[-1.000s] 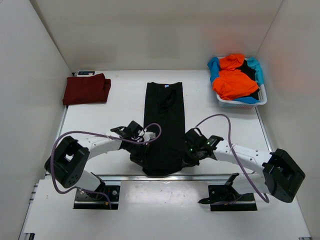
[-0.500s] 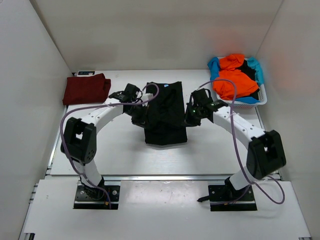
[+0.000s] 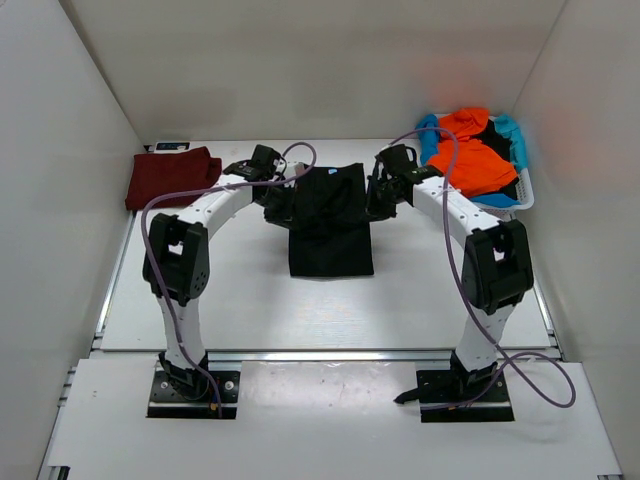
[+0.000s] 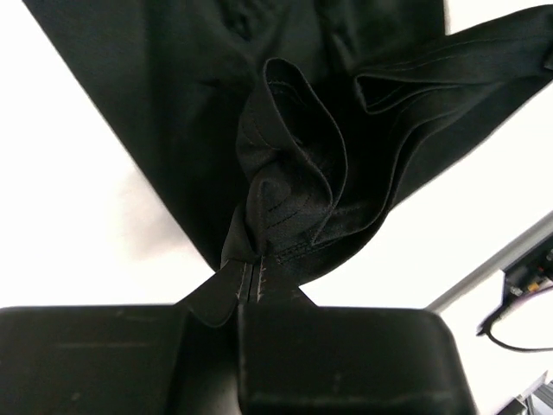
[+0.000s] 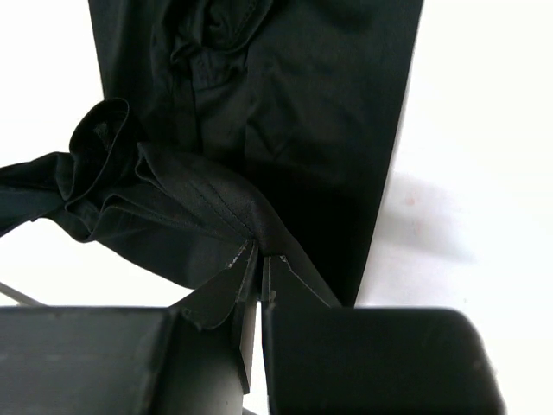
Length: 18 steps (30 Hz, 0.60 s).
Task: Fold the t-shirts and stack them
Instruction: Fold the folded rectangular tshirt in 1/3 of the way
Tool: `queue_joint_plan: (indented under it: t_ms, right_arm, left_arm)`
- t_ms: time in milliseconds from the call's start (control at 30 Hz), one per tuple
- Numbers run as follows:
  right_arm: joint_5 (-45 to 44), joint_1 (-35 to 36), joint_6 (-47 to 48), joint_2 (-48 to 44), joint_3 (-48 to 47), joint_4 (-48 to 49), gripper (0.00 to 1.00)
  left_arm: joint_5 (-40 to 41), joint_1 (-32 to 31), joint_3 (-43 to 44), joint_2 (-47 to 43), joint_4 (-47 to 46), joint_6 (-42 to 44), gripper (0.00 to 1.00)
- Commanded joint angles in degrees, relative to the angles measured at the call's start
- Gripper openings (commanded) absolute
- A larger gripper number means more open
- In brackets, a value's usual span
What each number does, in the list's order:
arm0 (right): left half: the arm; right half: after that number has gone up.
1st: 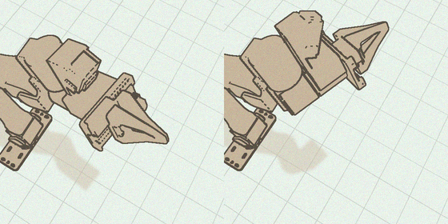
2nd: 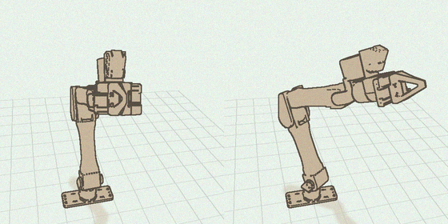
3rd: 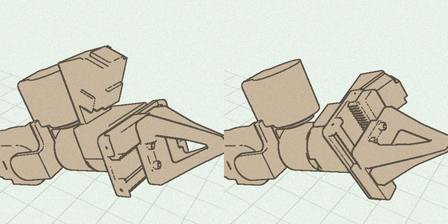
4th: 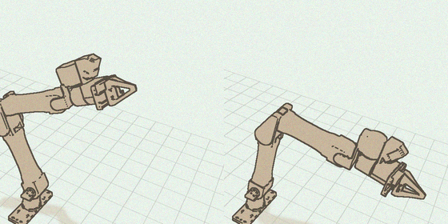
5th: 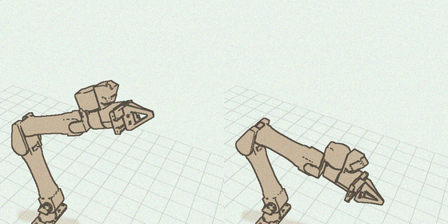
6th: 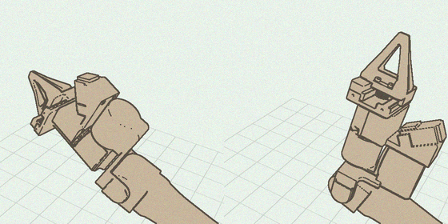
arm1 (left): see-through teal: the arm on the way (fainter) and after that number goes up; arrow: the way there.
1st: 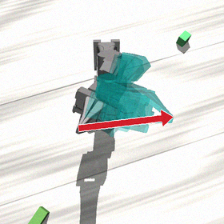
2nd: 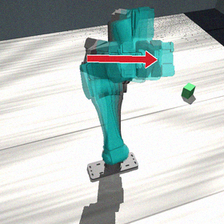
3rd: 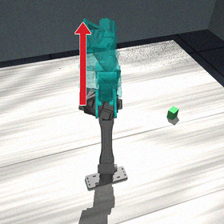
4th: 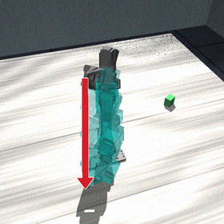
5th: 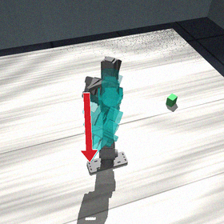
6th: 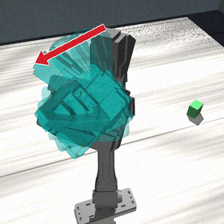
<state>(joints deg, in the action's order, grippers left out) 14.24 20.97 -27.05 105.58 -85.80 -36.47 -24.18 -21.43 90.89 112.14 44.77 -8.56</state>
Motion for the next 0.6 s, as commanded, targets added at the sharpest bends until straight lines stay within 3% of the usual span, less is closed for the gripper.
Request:
queue_joint_plan:
  t_ms: [0, 433, 467, 567]
  right_arm:
    - [1.3, -0.1, 2.5, 2.4, -3.2, -0.4, 0.00]
    - [1.7, -2.5, 3.1, 11.2, -10.6, -2.0, 0.02]
    - [1.7, -2.8, 3.5, 11.9, -11.1, -1.9, 0.05]
    - [3.8, -3.2, 3.5, 12.4, -11.1, -0.4, 0.33]
  left_arm:
    - [1.9, -0.2, 2.5, 0.1, 0.7, 0.8, 0.00]
    - [1.9, 0.4, 8.3, 7.7, -1.4, 2.0, 0.03]
    - [2.2, 0.7, 8.3, 8.1, -1.4, 2.4, 0.04]
    - [5.0, 1.1, 9.0, 9.3, -1.5, 3.1, 0.19]
